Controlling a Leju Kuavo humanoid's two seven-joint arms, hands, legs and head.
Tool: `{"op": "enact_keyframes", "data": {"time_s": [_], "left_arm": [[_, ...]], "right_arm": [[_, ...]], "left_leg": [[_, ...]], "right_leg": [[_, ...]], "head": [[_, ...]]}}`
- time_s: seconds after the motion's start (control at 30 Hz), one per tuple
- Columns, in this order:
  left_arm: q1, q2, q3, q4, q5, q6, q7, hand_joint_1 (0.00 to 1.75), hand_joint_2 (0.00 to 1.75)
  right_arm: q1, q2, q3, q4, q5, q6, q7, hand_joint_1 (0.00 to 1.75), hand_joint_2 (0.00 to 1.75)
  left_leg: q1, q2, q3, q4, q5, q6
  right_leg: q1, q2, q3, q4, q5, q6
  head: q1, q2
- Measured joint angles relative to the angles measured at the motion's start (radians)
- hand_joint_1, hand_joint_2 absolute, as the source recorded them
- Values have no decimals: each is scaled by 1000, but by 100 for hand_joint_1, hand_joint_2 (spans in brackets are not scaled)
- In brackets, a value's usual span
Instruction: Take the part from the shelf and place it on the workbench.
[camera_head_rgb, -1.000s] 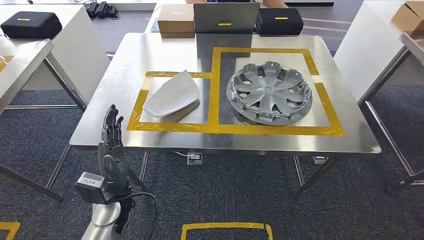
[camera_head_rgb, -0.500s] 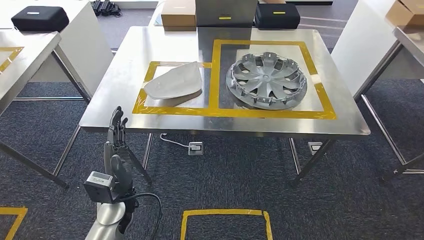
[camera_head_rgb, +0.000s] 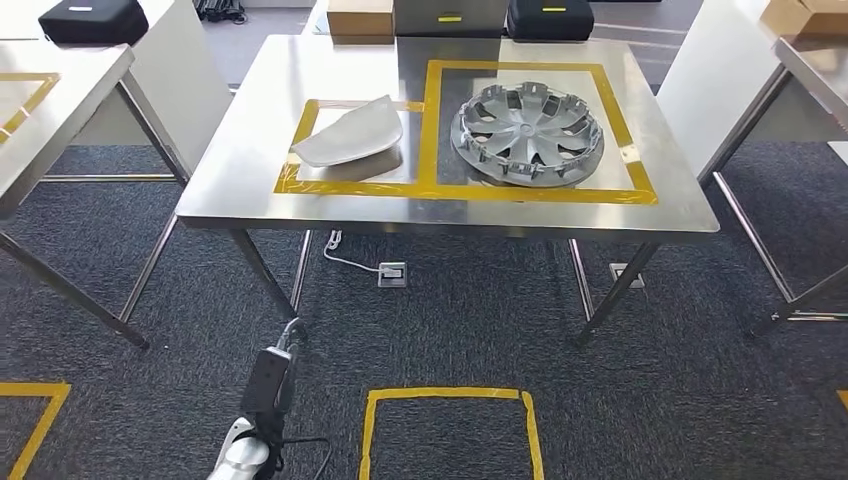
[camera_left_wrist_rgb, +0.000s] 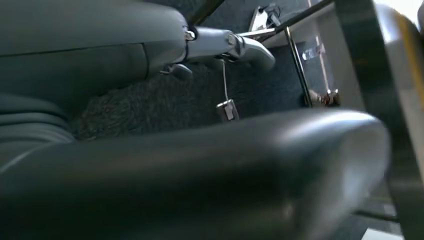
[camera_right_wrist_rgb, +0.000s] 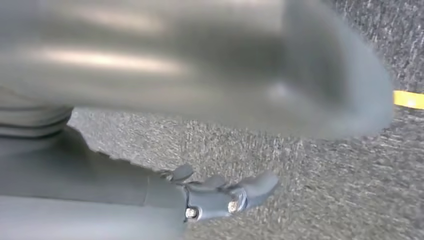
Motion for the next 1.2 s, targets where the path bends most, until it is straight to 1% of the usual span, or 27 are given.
{"op": "enact_keyframes", "data": {"time_s": [0.03, 0.07, 0.13, 0.2, 0.23, 0.27, 0.3, 0.33, 0.37, 0.43, 0.47, 0.53, 0.57, 0.63, 0.7, 0.73, 0.77, 0.8, 0.83, 0.87, 0.93, 0.97, 1.0, 1.07, 1.1, 1.13, 1.2], "left_arm": [[-1, 1, 2, 38, -1, -3, 6, 0, 0], [-3, 2, 5, 68, -2, -3, 10, 0, 0], [-9, 3, 8, 111, -4, -6, 17, 0, 0], [-11, 4, 11, 149, -6, -26, 76, 0, 0], [-9, 4, 13, 170, -6, -41, 131, 0, 0], [-1, 5, 15, 192, -2, -59, 193, 0, 0], [10, 6, 20, 213, 4, -75, 250, 0, 0], [24, 8, 25, 231, 13, -90, 297, 0, 0], [39, 9, 32, 246, 22, -108, 340, 0, 0], [60, 10, 44, 270, 29, -141, 425, 0, 0], [69, 11, 47, 281, 28, -152, 462, 0, 0], [88, 14, 50, 300, 20, -158, 522, 0, 0], [98, 17, 52, 308, 17, -154, 544, 0, 0], [115, 20, 54, 322, 14, -144, 576, 0, 0], [123, 20, 57, 330, 16, -137, 588, 0, 0], [125, 20, 59, 334, 17, -135, 591, 0, 0], [127, 20, 60, 337, 17, -135, 592, 0, 0], [130, 20, 62, 339, 18, -135, 593, 0, 0], [131, 20, 62, 341, 18, -135, 593, 0, 0], [132, 20, 62, 342, 17, -134, 591, 0, 44], [132, 19, 62, 342, 16, -129, 586, 0, 131], [132, 18, 63, 343, 16, -127, 580, 0, 175], [133, 18, 63, 343, 16, -127, 575, 0, 175], [136, 16, 65, 345, 15, -134, 568, 0, 175], [138, 16, 65, 345, 14, -138, 567, 0, 175], [141, 17, 65, 345, 13, -142, 567, 0, 175], [146, 18, 66, 341, 13, -148, 567, 0, 175]], "right_arm": [[0, 0, 2, 0, 1, 0, 0, 0, 0], [3, 0, 4, 0, 1, 1, 0, 0, 0], [6, 2, 5, 0, 1, 1, 1, 0, 0], [4, 3, 6, 0, 2, 3, 1, 0, 0], [2, 3, 7, 0, 3, 6, 1, 0, 0], [1, 3, 10, 0, 4, 8, 2, 0, 0], [1, 3, 13, 0, 5, 11, 4, 0, 0], [2, 3, 17, 0, 6, 13, 6, 0, 0], [2, 3, 20, 0, 7, 15, 9, 0, 0], [0, 3, 26, 0, 12, 18, 14, 0, 0], [-1, 3, 29, 0, 13, 20, 17, 0, 0], [-2, 4, 35, 0, 12, 22, 23, 0, 0], [-3, 5, 39, 0, 11, 23, 25, 0, 0], [-5, 6, 45, 0, 8, 25, 28, 0, 0], [-6, 6, 47, 0, 5, 28, 28, 0, 0], [-6, 6, 48, 0, 4, 30, 28, 0, 0], [-6, 6, 48, 0, 3, 33, 27, 0, 0], [-6, 6, 48, 0, 3, 36, 25, 0, 0], [-7, 6, 48, 0, 2, 38, 22, 0, 0], [-7, 6, 48, 0, 2, 40, 18, 0, 0], [-9, 7, 49, 0, 1, 51, 11, 0, 87], [-10, 7, 49, 0, 1, 60, 8, 0, 131], [-11, 7, 49, 0, 1, 69, 6, 0, 175], [-9, 8, 47, 0, 3, 87, 10, 0, 175], [-4, 9, 39, -1, 10, 96, 13, 0, 175], [3, 10, 26, -1, 21, 104, 17, 0, 175], [20, 12, -16, -2, 56, 118, 19, 0, 175]], "left_leg": [[-1, 3, -7, 0, 10, 7], [-1, 5, -15, -1, 20, 17], [2, 9, -40, -3, 45, 32], [1, 9, -70, -1, 69, 36], [0, 10, -84, 1, 80, 36], [0, 12, -100, 4, 91, 34], [1, 14, -116, 9, 99, 31], [2, 16, -133, 17, 107, 28], [2, 17, -149, 25, 114, 24], [1, 17, -170, 39, 126, 14], [1, 17, -175, 41, 133, 8], [3, 16, -178, 41, 146, -5], [5, 14, -183, 47, 138, -11], [8, 8, -204, 105, 68, -23], [11, 6, -232, 223, -29, -32], [12, 6, -239, 279, -53, -35], [13, 6, -234, 312, -51, -36], [14, 6, -215, 314, -28, -37], [15, 6, -179, 282, 2, -35], [15, 6, -127, 221, 20, -33], [12, 5, -23, 71, 8, -23], [8, 5, 6, 22, -7, -16], [4, 5, 16, -3, -14, -8], [3, 7, 5, -6, -1, 9], [3, 9, -1, -7, 7, 17], [5, 10, -8, -7, 15, 25], [2, 11, -25, -5, 27, 33]], "right_leg": [[-3, 2, -2, 0, 4, 6], [-6, 3, -8, 9, -10, 12], [-9, 5, -33, 82, -95, 20], [-9, 4, -61, 208, -191, 25], [-8, 5, -65, 259, -207, 27], [-8, 4, -56, 285, -199, 28], [-9, 4, -32, 279, -173, 28], [-9, 4, 10, 239, -145, 28], [-9, 4, 64, 172, -136, 27], [-5, 5, 153, 45, -159, 17], [-3, 5, 172, 11, -175, 10], [-1, 3, 167, 1, -168, -7], [-2, 1, 159, 0, -158, -15], [-4, -2, 136, -3, -135, -29], [-3, -4, 108, -2, -113, -34], [-2, -6, 93, -2, -101, -34], [-2, -7, 77, -1, -88, -32], [-1, -8, 61, 0, -77, -30], [-1, -8, 46, 0, -66, -27], [-2, -8, 35, 2, -57, -23], [0, -8, 21, 5, -39, -13], [0, -9, 19, 5, -31, -7], [-1, -9, 17, 2, -22, 1], [-5, -8, 13, 3, -17, 14], [-7, -8, 4, 21, -34, 20], [-8, -7, -12, 62, -67, 24], [-9, -5, -57, 195, -155, 29]], "head": [[0, 0], [-1, 0], [2, 0], [6, 0], [7, 0], [8, 0], [8, 0], [8, 0], [9, 0], [10, 0], [10, 0], [11, 0], [11, 0], [7, 0], [3, 0], [2, 0], [2, 0], [2, 0], [1, 0], [0, 0], [0, 0], [0, 0], [1, 0], [1, 0], [2, 0], [4, 0], [8, 0]]}}
